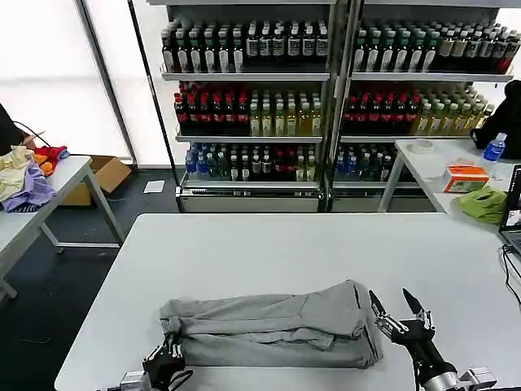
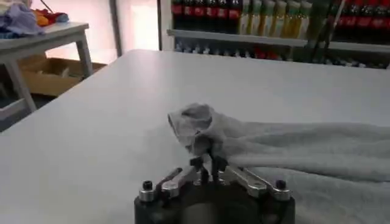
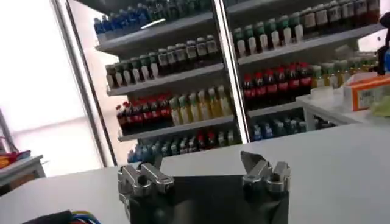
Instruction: Fold and organize the clothes.
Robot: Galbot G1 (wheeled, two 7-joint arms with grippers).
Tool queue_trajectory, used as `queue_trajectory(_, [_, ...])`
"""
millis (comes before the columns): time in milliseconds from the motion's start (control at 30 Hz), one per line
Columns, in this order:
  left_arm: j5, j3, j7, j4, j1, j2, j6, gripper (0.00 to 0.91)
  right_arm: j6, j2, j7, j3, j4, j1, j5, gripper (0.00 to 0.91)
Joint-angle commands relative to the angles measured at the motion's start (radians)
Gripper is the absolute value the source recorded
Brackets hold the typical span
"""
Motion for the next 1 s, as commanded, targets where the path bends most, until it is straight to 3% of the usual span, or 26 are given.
queue_trajectory(33, [-0.074,-0.170,0.005,-0.020,-0.049,0.090,-0.011,0.020,0.002,-0.003,0.002,-0.002,-0.001,-0.002,0.003,0.907])
queue_trajectory(267, [-0.149,-0.470,0.117,0.088,-0.146,0.259,0.032,0.010,0.000,-0.009,0.006,0.000,0.002,0.001,0.005,0.907])
queue_trajectory(367, [-0.288,-0.550,0.121,0.140,-0.182,0.346,0.125,0.010,0.000,-0.007,0.007,0.000,0.006,-0.002,0.004,0.907])
queue_trajectory(467, [-0.305,-0.584,0.132,0.188,-0.219,0.401,0.129,0.020,0.001,-0.006,0.008,0.000,0.008,-0.008,0.004,0.907])
queue_trajectory(700, [-0.372,-0.570,0.148,0.149,-0.220,0.470,0.127,0.010,0.002,-0.005,0.010,0.009,0.020,-0.020,0.004,0.907])
queue_trajectory(1000, [-0.408,-0.410,0.158,-0.187,-0.160,0.476,0.130,0.020,0.000,-0.006,0.011,0.026,0.032,-0.031,0.007,0.907])
